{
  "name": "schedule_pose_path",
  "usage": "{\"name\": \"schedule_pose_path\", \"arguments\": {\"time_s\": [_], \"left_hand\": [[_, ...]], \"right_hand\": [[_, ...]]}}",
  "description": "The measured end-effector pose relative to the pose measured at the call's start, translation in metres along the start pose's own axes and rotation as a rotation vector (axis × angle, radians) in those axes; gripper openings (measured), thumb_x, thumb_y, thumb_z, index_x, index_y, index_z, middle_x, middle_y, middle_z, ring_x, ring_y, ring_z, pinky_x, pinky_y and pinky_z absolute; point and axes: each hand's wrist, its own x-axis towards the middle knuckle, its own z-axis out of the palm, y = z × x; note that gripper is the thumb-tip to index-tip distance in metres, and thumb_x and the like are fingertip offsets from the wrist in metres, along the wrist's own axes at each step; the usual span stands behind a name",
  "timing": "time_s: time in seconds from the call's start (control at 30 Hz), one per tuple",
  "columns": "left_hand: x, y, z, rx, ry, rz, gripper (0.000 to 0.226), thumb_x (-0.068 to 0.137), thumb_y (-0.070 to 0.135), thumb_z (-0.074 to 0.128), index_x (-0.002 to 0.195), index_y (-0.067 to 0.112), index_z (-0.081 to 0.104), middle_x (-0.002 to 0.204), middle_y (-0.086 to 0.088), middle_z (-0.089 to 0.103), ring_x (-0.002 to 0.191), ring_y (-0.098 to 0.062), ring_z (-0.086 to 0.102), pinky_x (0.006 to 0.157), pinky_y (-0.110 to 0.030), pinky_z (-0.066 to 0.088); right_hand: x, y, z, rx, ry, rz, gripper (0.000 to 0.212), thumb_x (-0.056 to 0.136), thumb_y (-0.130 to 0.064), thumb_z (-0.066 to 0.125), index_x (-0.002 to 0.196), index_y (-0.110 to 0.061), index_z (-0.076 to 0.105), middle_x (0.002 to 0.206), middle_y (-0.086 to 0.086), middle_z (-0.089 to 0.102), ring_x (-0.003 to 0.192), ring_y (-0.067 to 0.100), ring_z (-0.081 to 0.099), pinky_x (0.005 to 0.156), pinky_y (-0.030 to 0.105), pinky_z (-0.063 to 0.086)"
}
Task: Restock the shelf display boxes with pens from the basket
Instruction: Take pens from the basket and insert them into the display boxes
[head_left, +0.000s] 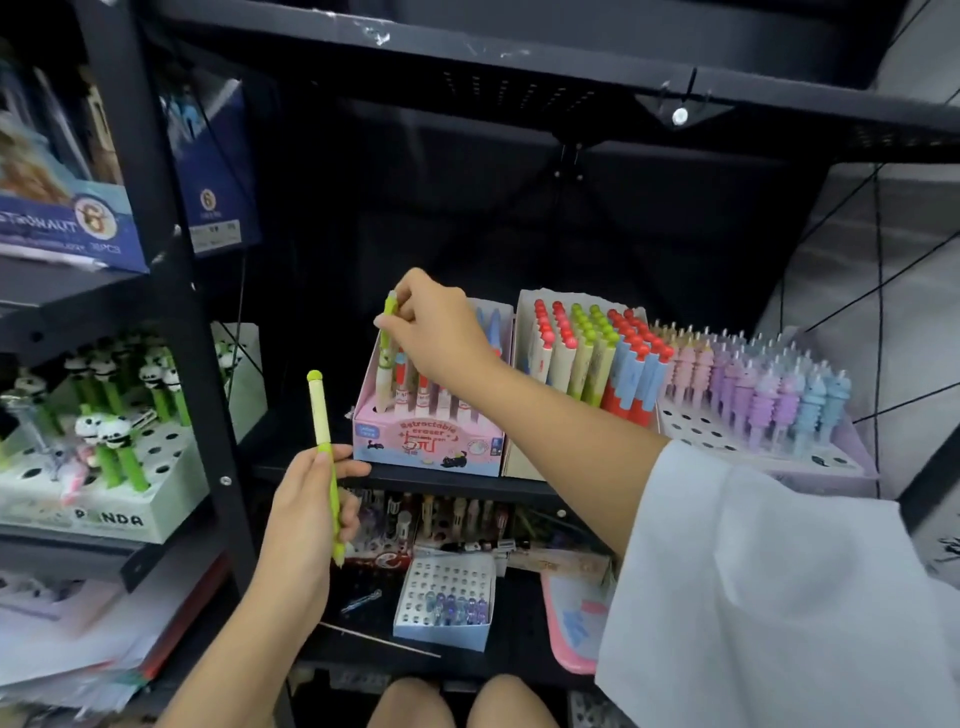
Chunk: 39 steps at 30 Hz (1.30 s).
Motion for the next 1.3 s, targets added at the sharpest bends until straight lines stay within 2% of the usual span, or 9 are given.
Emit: {"name": "schedule_pose_path", "arguments": {"time_s": [0.23, 0.47, 0.6, 0.7, 0.8, 0.87, 0.97, 1.13, 1.3], "left_hand": [[0.000, 0.000, 0.000, 0.008, -0.014, -0.004, 0.026, 0.101, 0.017, 0.033, 0.095, 0.016, 0.059, 0.087, -0.004, 0.060, 0.040, -0.003, 0.037, 0.035, -0.016, 0.031], [-0.002, 0.001, -0.002, 0.012, -0.030, 0.017, 0.029, 0.099, 0.015, 0.038, 0.095, 0.021, 0.066, 0.078, 0.000, 0.057, 0.045, -0.002, 0.039, 0.038, -0.017, 0.033], [-0.004, 0.004, 0.001, 0.022, -0.074, 0.055, 0.039, 0.099, 0.017, 0.038, 0.082, 0.032, 0.070, 0.063, 0.009, 0.054, 0.046, -0.004, 0.039, 0.039, -0.017, 0.033], [-0.008, 0.003, 0.012, 0.067, -0.119, 0.065, 0.040, 0.100, 0.022, 0.037, 0.077, 0.036, 0.068, 0.058, 0.010, 0.051, 0.046, -0.005, 0.039, 0.042, -0.020, 0.033], [-0.016, 0.000, 0.028, 0.117, -0.160, 0.075, 0.041, 0.100, 0.025, 0.038, 0.070, 0.032, 0.065, 0.056, 0.008, 0.054, 0.047, -0.005, 0.045, 0.048, -0.023, 0.036], [-0.020, -0.002, 0.037, 0.175, -0.200, 0.094, 0.033, 0.099, 0.027, 0.040, 0.081, 0.040, 0.065, 0.075, 0.015, 0.065, 0.065, 0.003, 0.058, 0.062, -0.018, 0.041], [-0.023, -0.004, 0.046, 0.264, -0.317, 0.086, 0.023, 0.096, 0.029, 0.045, 0.113, 0.041, 0.053, 0.110, 0.029, 0.056, 0.101, 0.016, 0.049, 0.077, -0.010, 0.038], [-0.024, -0.007, 0.058, 0.333, -0.382, 0.093, 0.033, 0.094, 0.020, 0.050, 0.127, 0.025, 0.050, 0.121, 0.019, 0.054, 0.102, 0.018, 0.046, 0.074, 0.001, 0.039], [-0.026, -0.013, 0.070, 0.362, -0.391, 0.080, 0.032, 0.095, 0.017, 0.050, 0.125, 0.025, 0.050, 0.118, 0.018, 0.055, 0.100, 0.017, 0.047, 0.075, -0.004, 0.040]], "right_hand": [[0.009, 0.007, 0.016, -0.499, -0.029, -0.117, 0.033, 0.085, -0.038, 0.062, 0.106, -0.013, 0.060, 0.109, 0.007, 0.054, 0.107, 0.024, 0.045, 0.074, 0.032, 0.040], [0.007, 0.010, 0.021, -0.531, -0.079, -0.065, 0.041, 0.086, -0.041, 0.060, 0.117, -0.014, 0.054, 0.124, 0.008, 0.047, 0.118, 0.026, 0.039, 0.095, 0.036, 0.034], [-0.012, -0.001, 0.004, -0.115, 0.025, -0.101, 0.027, 0.091, -0.030, 0.056, 0.110, -0.012, 0.061, 0.107, 0.001, 0.058, 0.097, 0.012, 0.051, 0.082, 0.024, 0.040], [-0.045, -0.007, 0.001, 0.305, -0.207, 0.094, 0.014, 0.093, -0.027, 0.054, 0.093, -0.016, 0.061, 0.079, -0.006, 0.064, 0.071, 0.004, 0.056, 0.064, 0.017, 0.045], [-0.071, 0.004, 0.001, 0.319, -0.306, 0.128, 0.016, 0.094, -0.020, 0.054, 0.078, -0.016, 0.052, 0.066, 0.000, 0.064, 0.059, 0.013, 0.060, 0.062, 0.026, 0.050], [-0.077, 0.014, -0.010, 0.321, -0.215, 0.140, 0.009, 0.095, -0.019, 0.052, 0.089, -0.012, 0.053, 0.072, 0.004, 0.063, 0.060, 0.007, 0.061, 0.063, 0.023, 0.051], [-0.074, 0.033, -0.043, 0.269, 0.019, 0.121, 0.006, 0.097, -0.024, 0.046, 0.098, -0.017, 0.046, 0.067, -0.004, 0.058, 0.051, -0.002, 0.056, 0.054, 0.018, 0.050], [-0.076, 0.075, -0.102, -0.102, 0.292, 0.091, 0.011, 0.098, -0.026, 0.043, 0.099, -0.015, 0.040, 0.070, 0.010, 0.060, 0.063, 0.024, 0.063, 0.060, 0.047, 0.052], [-0.085, 0.098, -0.107, -0.298, 0.229, 0.159, 0.018, 0.098, -0.025, 0.043, 0.103, -0.007, 0.041, 0.077, 0.012, 0.063, 0.072, 0.030, 0.065, 0.063, 0.046, 0.052]]}}
